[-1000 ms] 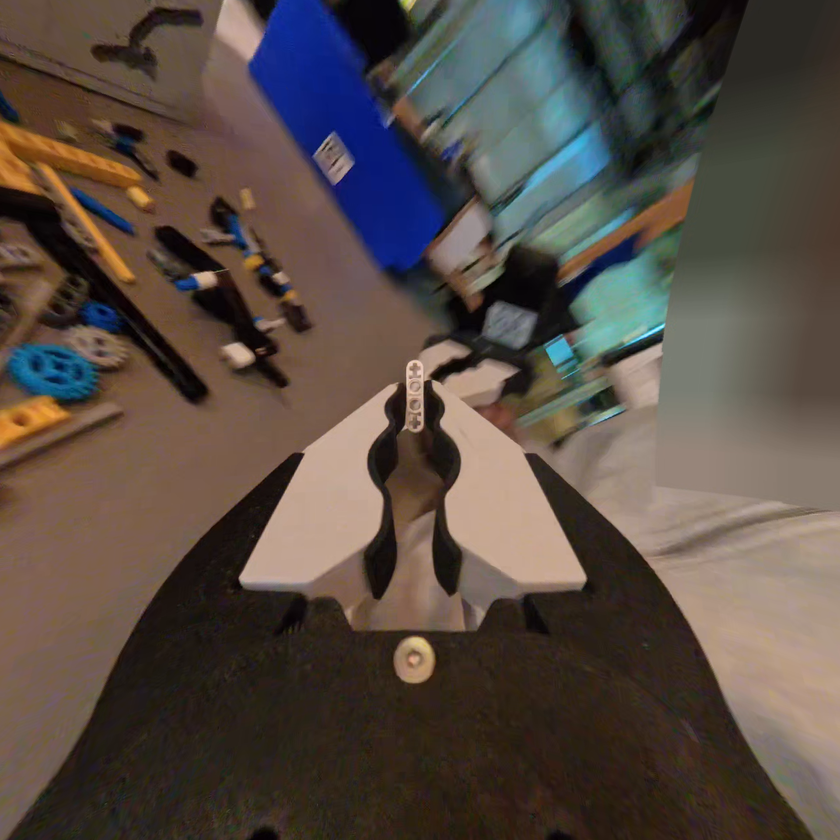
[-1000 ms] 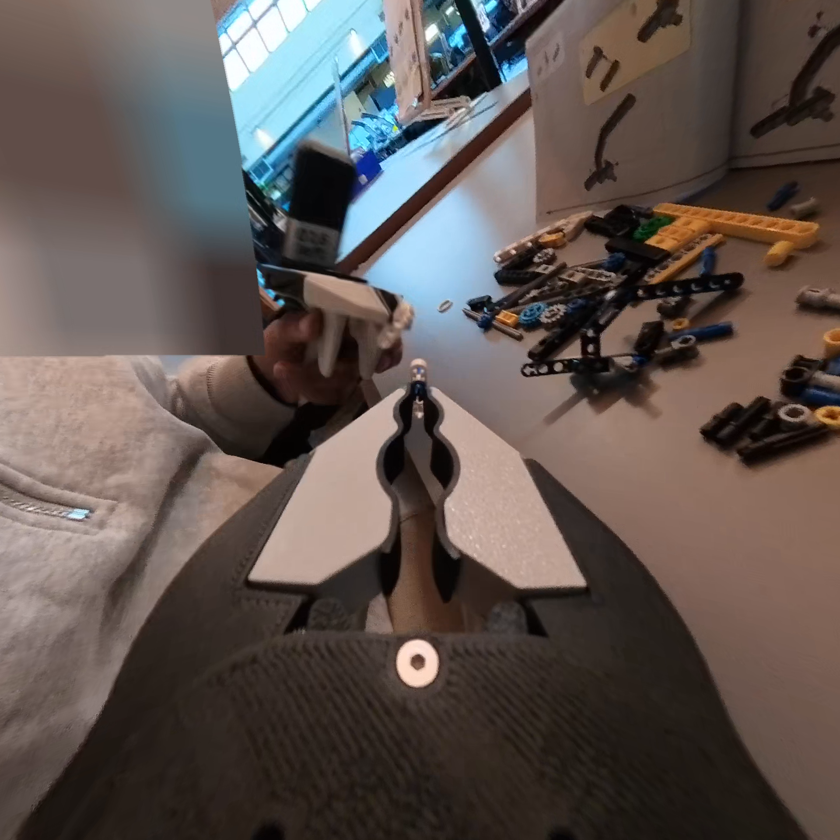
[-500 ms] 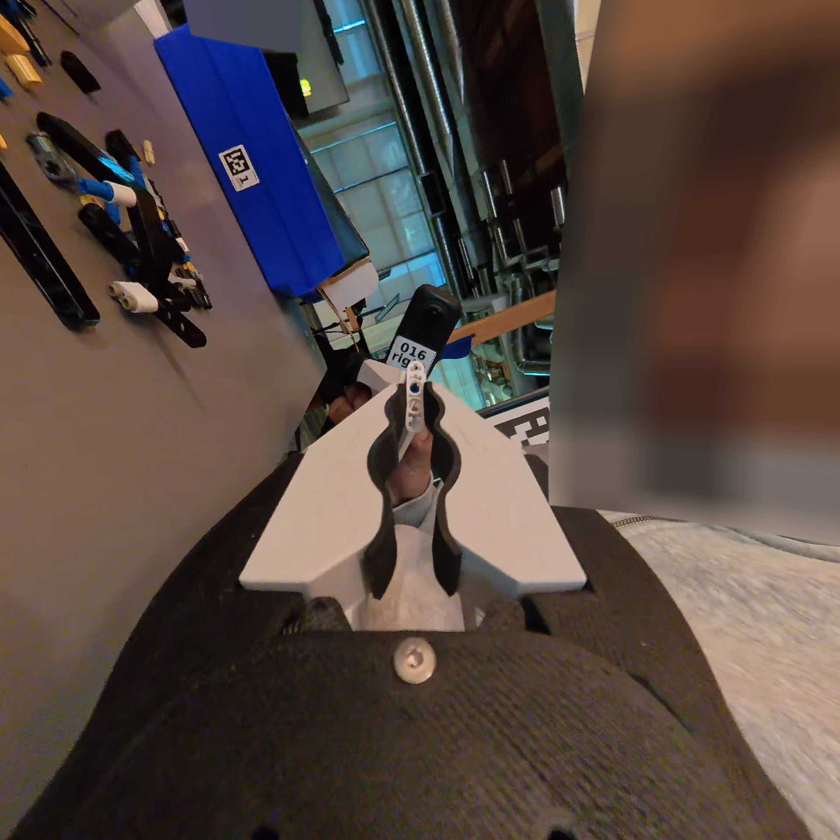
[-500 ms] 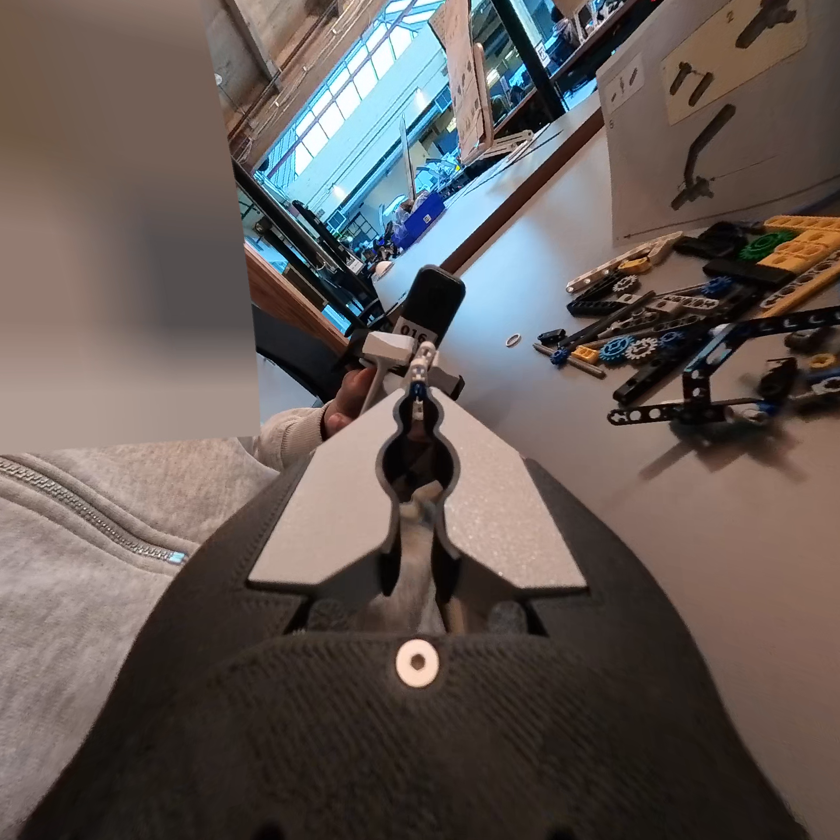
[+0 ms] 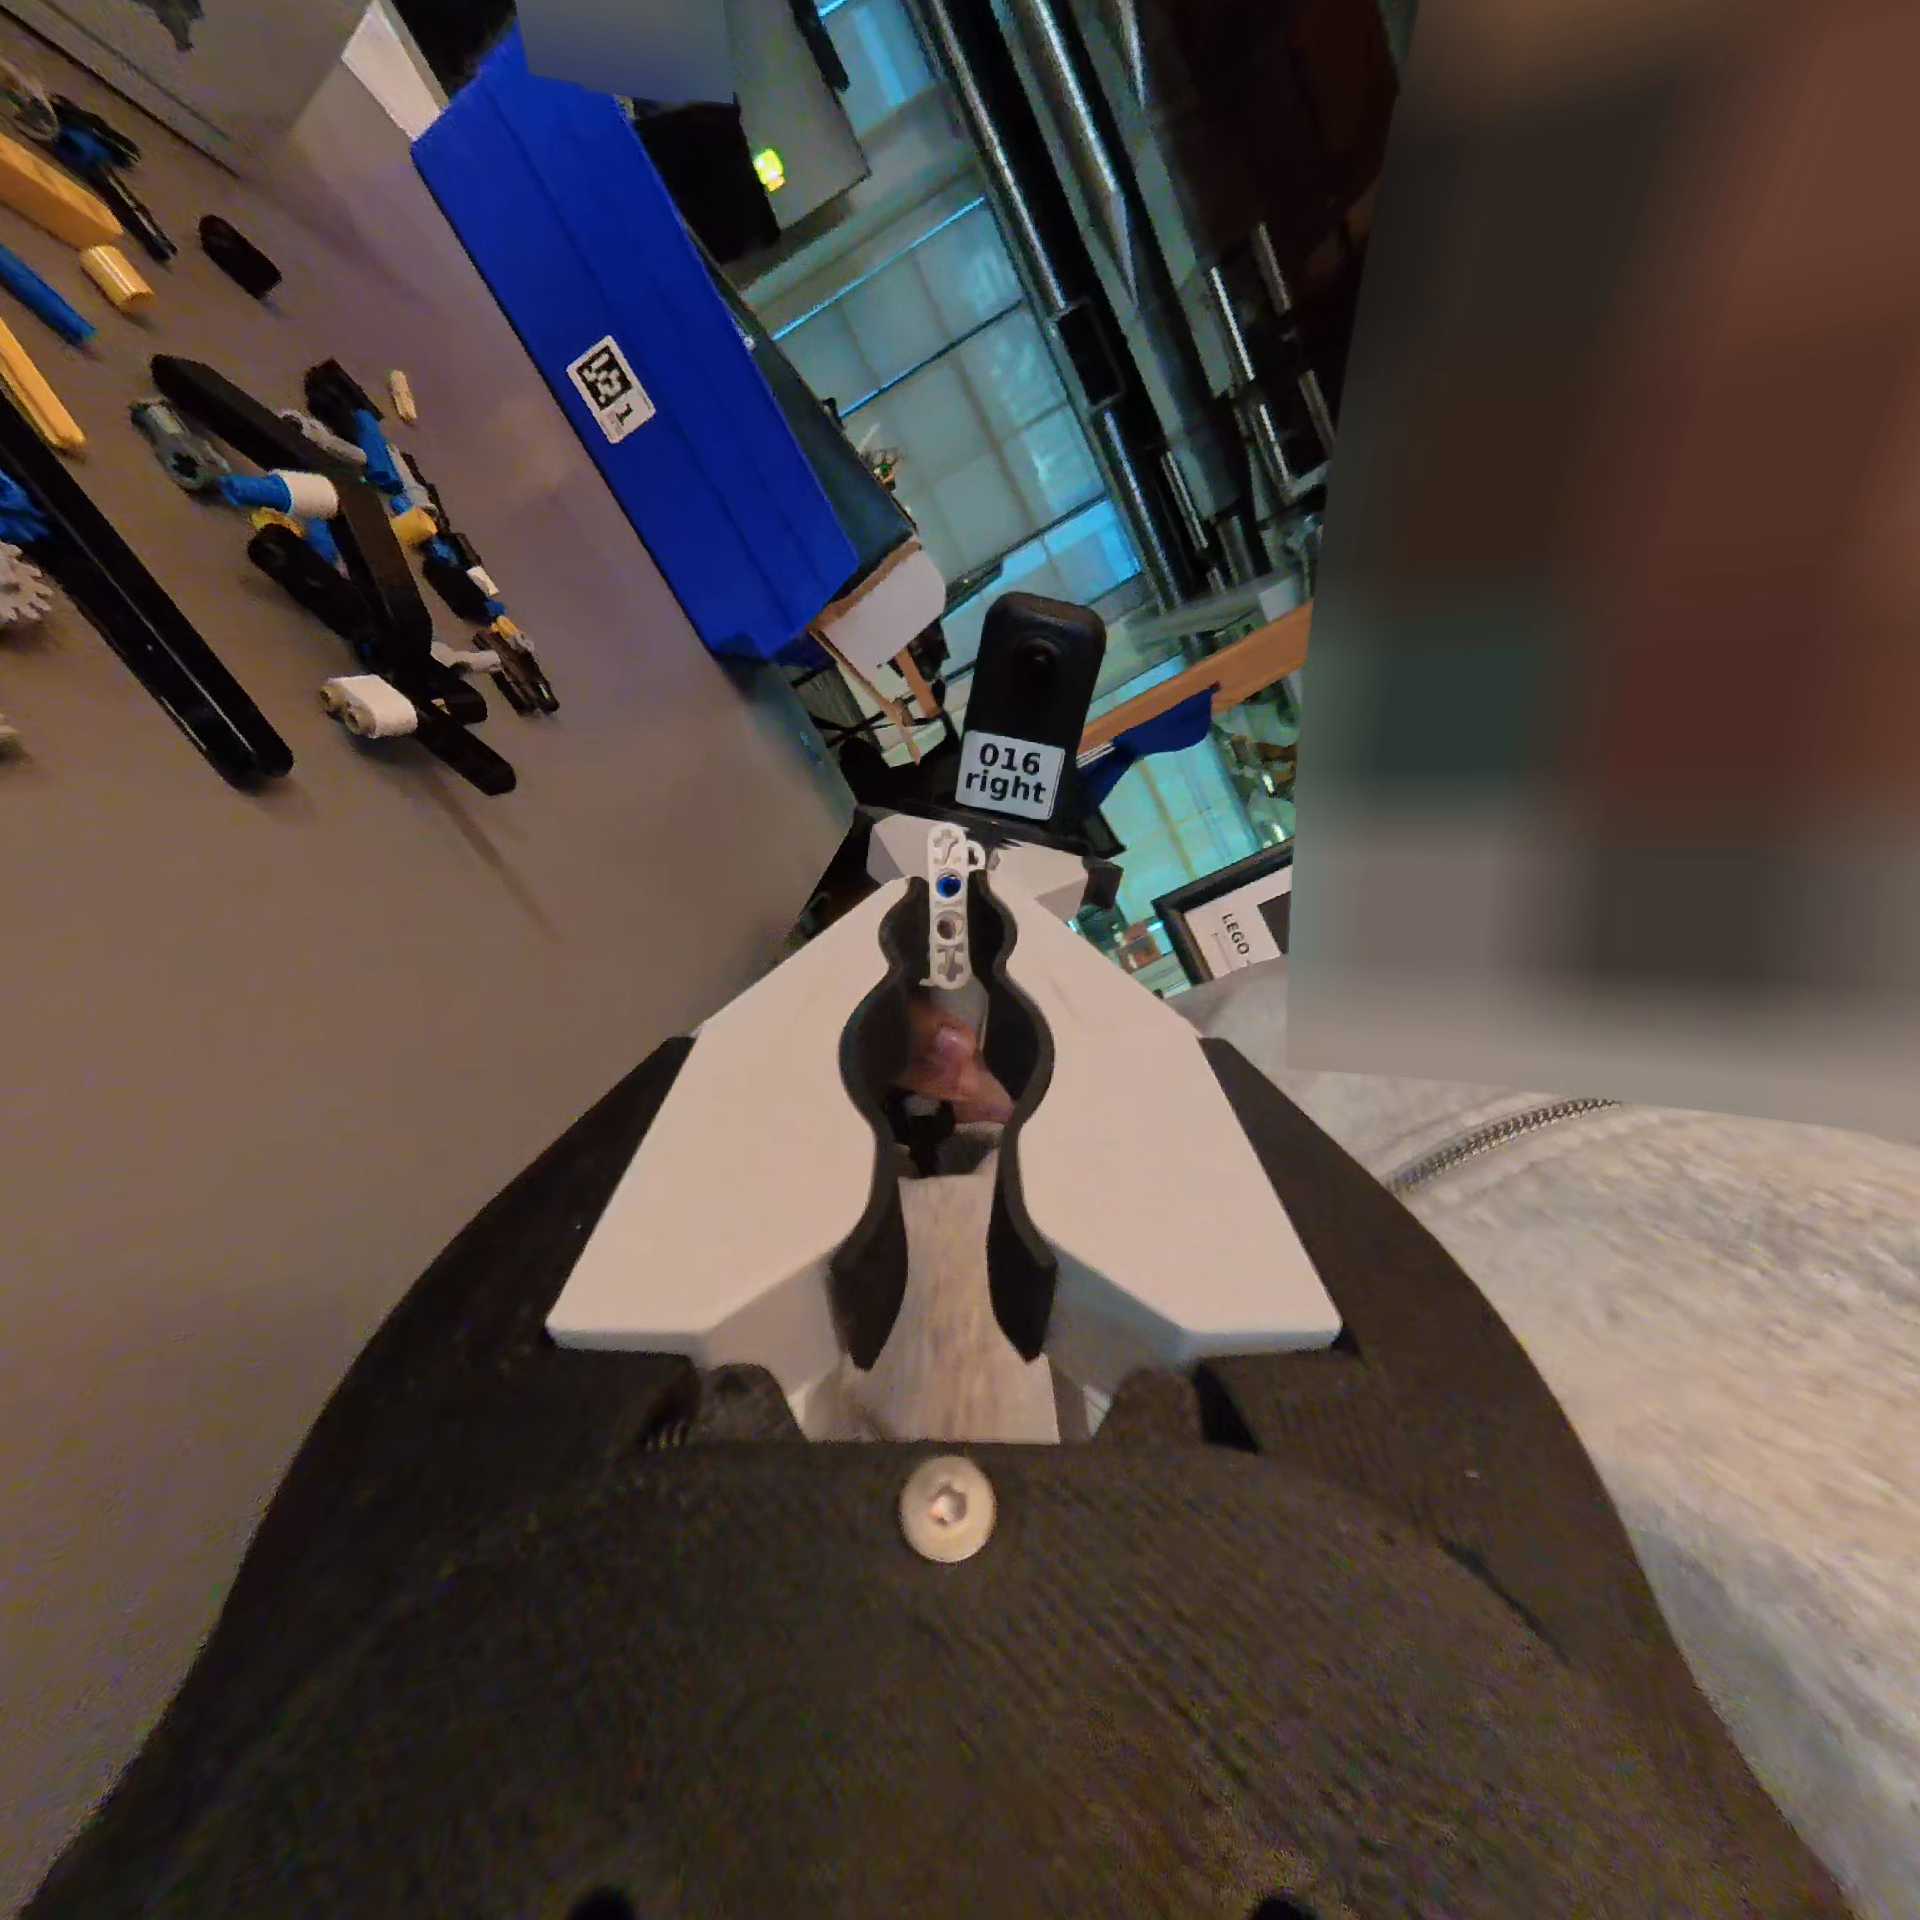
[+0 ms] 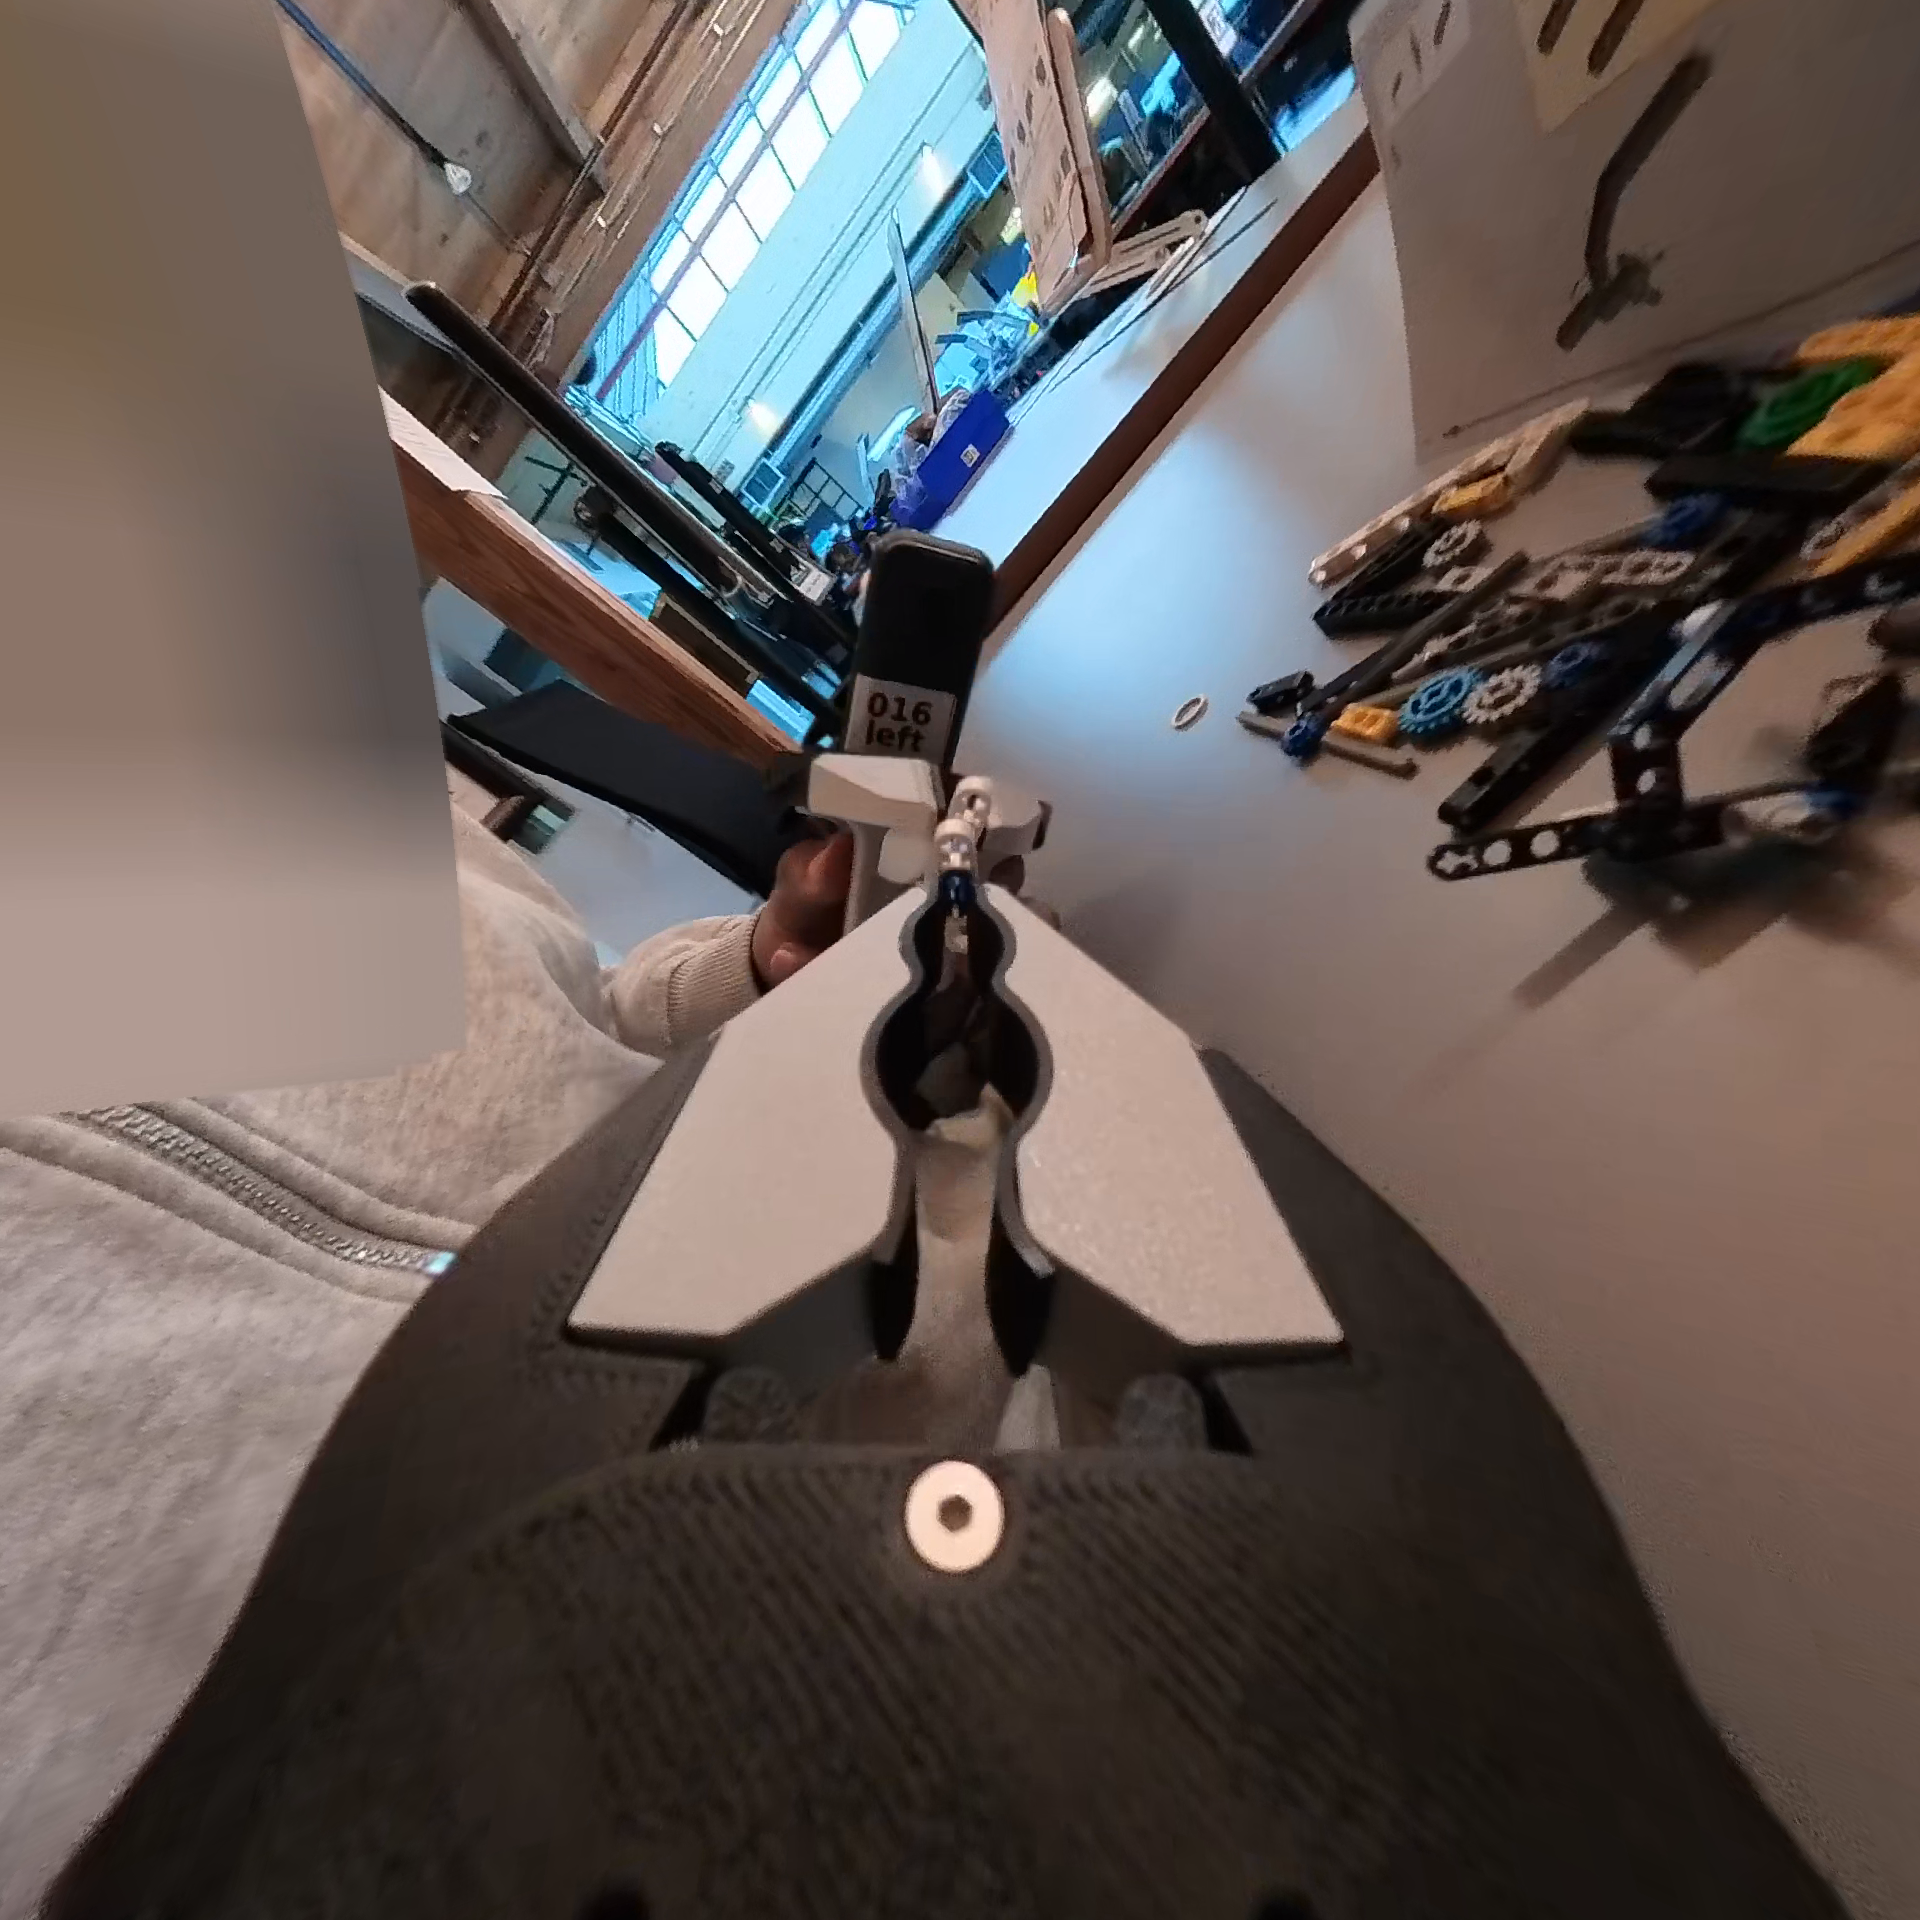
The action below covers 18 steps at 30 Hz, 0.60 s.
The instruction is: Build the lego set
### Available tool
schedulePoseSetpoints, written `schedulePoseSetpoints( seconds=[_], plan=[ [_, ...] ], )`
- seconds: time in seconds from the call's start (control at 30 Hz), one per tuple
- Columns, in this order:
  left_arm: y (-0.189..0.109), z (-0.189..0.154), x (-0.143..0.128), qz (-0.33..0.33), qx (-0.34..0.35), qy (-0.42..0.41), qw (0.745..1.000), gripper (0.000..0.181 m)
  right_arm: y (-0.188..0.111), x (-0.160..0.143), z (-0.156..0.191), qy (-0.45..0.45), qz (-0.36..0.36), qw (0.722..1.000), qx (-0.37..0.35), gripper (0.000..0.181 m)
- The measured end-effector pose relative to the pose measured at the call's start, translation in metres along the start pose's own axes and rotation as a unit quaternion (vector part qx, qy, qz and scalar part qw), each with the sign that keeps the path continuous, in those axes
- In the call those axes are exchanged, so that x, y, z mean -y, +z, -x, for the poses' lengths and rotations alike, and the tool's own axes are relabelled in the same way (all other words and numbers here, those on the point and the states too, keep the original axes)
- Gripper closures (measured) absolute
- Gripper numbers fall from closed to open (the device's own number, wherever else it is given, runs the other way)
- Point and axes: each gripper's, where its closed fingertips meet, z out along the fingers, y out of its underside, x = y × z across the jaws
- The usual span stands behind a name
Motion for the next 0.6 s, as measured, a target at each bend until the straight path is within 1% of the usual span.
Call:
schedulePoseSetpoints(
  seconds=[0.03,0.13,0.27,0.33,0.43,0.6],
  plan=[
    [-0.001,0.0,-0.003,0.001,0.003,0.002,1.0,0.176,0.0,-0.003,0.001,0.013,0.001,1.0,0.003,0.18],
    [-0.006,-0.005,-0.019,0.005,0.01,-0.01,1.0,0.175,-0.002,-0.017,0.009,0.053,0.007,0.998,0.016,0.18],
    [-0.014,-0.011,-0.052,0.023,0.032,-0.028,0.999,0.175,-0.008,-0.047,0.023,0.102,0.04,0.994,0.023,0.18],
    [-0.017,-0.015,-0.061,0.032,0.041,-0.025,0.998,0.175,-0.01,-0.054,0.029,0.112,0.049,0.992,0.022,0.18],
    [-0.019,-0.018,-0.064,0.037,0.046,-0.019,0.998,0.175,-0.009,-0.059,0.034,0.124,0.055,0.99,0.026,0.18],
    [-0.022,-0.019,-0.063,0.018,0.036,-0.036,0.999,0.175,-0.006,-0.062,0.035,0.147,0.05,0.987,0.037,0.18]
  ],
)
